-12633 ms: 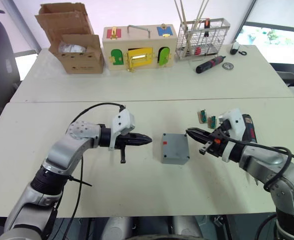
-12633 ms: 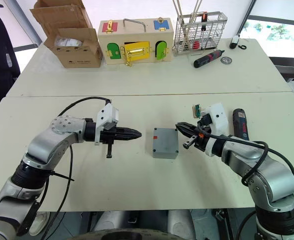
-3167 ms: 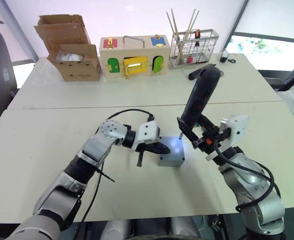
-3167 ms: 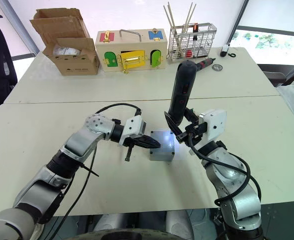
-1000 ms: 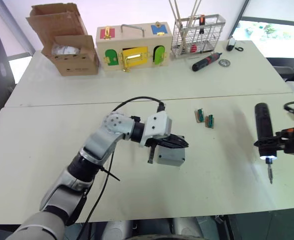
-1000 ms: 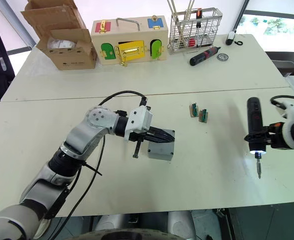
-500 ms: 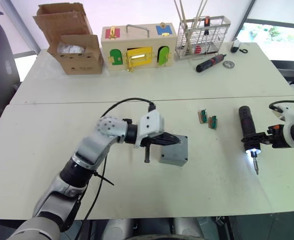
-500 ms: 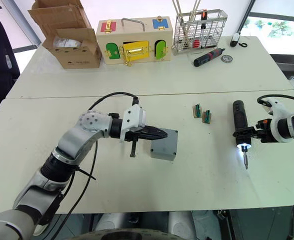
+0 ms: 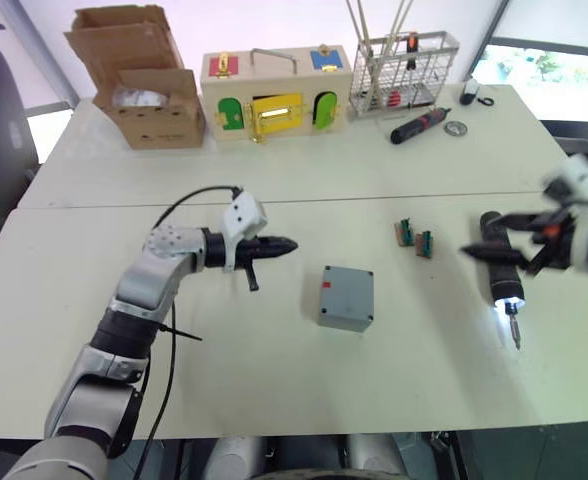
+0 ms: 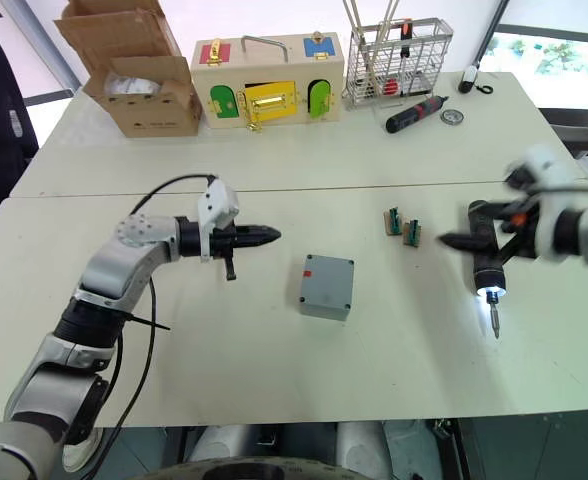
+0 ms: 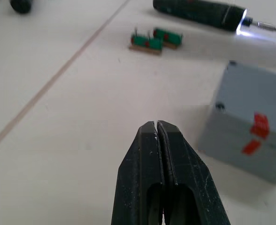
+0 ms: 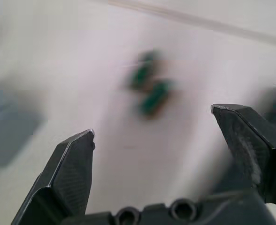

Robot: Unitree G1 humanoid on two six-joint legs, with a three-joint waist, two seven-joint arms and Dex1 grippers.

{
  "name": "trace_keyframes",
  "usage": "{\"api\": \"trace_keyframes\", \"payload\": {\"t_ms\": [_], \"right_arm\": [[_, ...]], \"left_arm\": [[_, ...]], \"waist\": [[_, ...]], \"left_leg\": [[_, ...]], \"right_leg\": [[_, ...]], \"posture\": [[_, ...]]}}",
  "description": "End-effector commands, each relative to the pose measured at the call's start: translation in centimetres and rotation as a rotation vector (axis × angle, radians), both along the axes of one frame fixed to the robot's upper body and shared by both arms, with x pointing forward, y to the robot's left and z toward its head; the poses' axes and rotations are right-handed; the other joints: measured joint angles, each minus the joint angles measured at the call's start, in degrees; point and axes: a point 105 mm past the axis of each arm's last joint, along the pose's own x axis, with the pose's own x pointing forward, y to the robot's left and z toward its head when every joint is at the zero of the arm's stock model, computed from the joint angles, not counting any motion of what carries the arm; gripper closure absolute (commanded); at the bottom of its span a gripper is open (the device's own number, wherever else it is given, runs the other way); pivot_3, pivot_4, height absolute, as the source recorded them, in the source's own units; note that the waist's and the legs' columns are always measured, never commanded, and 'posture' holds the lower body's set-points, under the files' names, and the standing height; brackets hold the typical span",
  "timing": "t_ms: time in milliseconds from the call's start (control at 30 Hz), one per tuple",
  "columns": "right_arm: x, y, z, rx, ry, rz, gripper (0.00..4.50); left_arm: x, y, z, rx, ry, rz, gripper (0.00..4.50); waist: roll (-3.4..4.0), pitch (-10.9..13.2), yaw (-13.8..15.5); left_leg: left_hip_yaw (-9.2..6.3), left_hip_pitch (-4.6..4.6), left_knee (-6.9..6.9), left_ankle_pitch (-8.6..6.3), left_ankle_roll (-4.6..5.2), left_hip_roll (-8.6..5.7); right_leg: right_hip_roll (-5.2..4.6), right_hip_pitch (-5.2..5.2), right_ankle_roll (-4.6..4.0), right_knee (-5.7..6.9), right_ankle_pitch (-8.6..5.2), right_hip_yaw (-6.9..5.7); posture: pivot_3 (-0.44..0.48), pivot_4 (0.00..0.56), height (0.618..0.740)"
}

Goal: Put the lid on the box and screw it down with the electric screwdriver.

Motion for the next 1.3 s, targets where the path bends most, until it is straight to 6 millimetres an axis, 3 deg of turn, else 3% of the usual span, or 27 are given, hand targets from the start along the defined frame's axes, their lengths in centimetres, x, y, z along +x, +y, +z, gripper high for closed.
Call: {"api": "trace_keyframes", "payload": {"t_ms": [33,133,233,367,667,733,900,1033,1133,1300], "right_arm": [[-3.1,4.7,-1.7,0.057,0.019,0.147,0.05],[-4.2,6.9,-3.6,0.081,0.031,0.172,0.05],[-4.5,8.1,-4.1,0.111,0.033,0.172,0.05],[-5.0,9.5,-5.0,0.114,0.050,0.192,0.05],[-6.9,11.1,-5.6,0.140,0.133,0.253,0.05],[-6.8,10.6,-5.4,0.114,0.119,0.234,0.05],[-6.0,6.9,-4.7,0.001,0.115,0.137,0.05],[-4.9,3.6,-5.0,-0.148,0.119,0.101,0.05],[-3.7,3.6,-4.5,-0.140,0.064,0.114,0.05],[-2.6,4.4,-4.8,-0.146,0.032,0.170,0.05]], "left_arm": [[-1.0,-1.0,0.5,0.056,-0.050,-0.087,4.50],[-1.6,-1.5,-0.6,0.103,-0.040,-0.133,4.50],[-2.0,-1.7,-1.1,0.120,-0.023,-0.156,4.50],[-3.0,-3.4,-1.9,0.128,-0.018,-0.258,4.50],[-1.6,-7.5,-0.9,0.025,-0.079,-0.304,4.50],[-1.0,-7.7,-0.9,0.036,-0.106,-0.285,4.50],[0.3,-5.7,-1.5,0.103,-0.168,-0.206,4.50],[-0.6,-3.9,-2.1,0.192,-0.212,-0.222,4.50],[-1.4,-3.1,-2.3,0.207,-0.191,-0.226,4.50],[-3.5,-3.5,-1.7,0.135,-0.074,-0.273,4.50]], "waist": [[-0.04,0.00,0.50],[-0.06,0.01,0.82],[-0.13,-0.01,0.80],[-0.13,-0.01,0.79],[-0.20,-0.01,0.84],[-0.20,0.00,0.81],[-0.27,0.00,0.70],[-0.27,0.00,0.65],[-0.27,0.00,0.67],[-0.29,0.00,0.87]], "left_leg": [[0.01,0.01,0.09,-0.01,0.01,-0.01],[0.10,0.08,0.19,-0.01,0.03,-0.14],[0.08,0.17,0.20,-0.01,0.04,-0.14],[0.06,0.17,0.13,-0.01,0.02,-0.09],[0.05,0.16,0.13,-0.01,0.05,-0.09],[0.04,0.16,0.14,-0.02,0.05,-0.09],[0.08,0.16,0.14,-0.02,0.07,-0.10],[0.08,0.18,0.11,-0.03,0.07,-0.05],[0.10,0.18,0.12,-0.02,0.07,-0.04],[0.07,0.17,0.15,-0.02,0.06,-0.05]], "right_leg": [[0.00,0.03,0.00,-0.01,0.00,0.04],[-0.08,0.12,-0.02,-0.04,0.01,0.19],[-0.07,0.23,-0.02,-0.06,0.01,0.18],[-0.04,0.14,-0.02,-0.03,0.01,0.15],[-0.02,0.19,-0.02,-0.07,0.01,0.12],[-0.02,0.19,-0.02,-0.07,0.01,0.10],[-0.02,0.19,-0.02,-0.07,0.01,0.11],[0.01,0.18,-0.01,-0.05,0.01,0.10],[0.02,0.18,-0.01,-0.05,0.01,0.11],[0.00,0.22,-0.01,-0.06,0.01,0.11]], "posture": [[0.000,0.150,0.737],[0.000,0.150,0.737],[0.000,0.150,0.737],[0.000,0.150,0.737],[0.000,0.150,0.737],[0.000,0.150,0.737],[0.000,0.150,0.737],[0.000,0.150,0.737],[0.000,0.150,0.737],[0.000,0.150,0.737]]}}
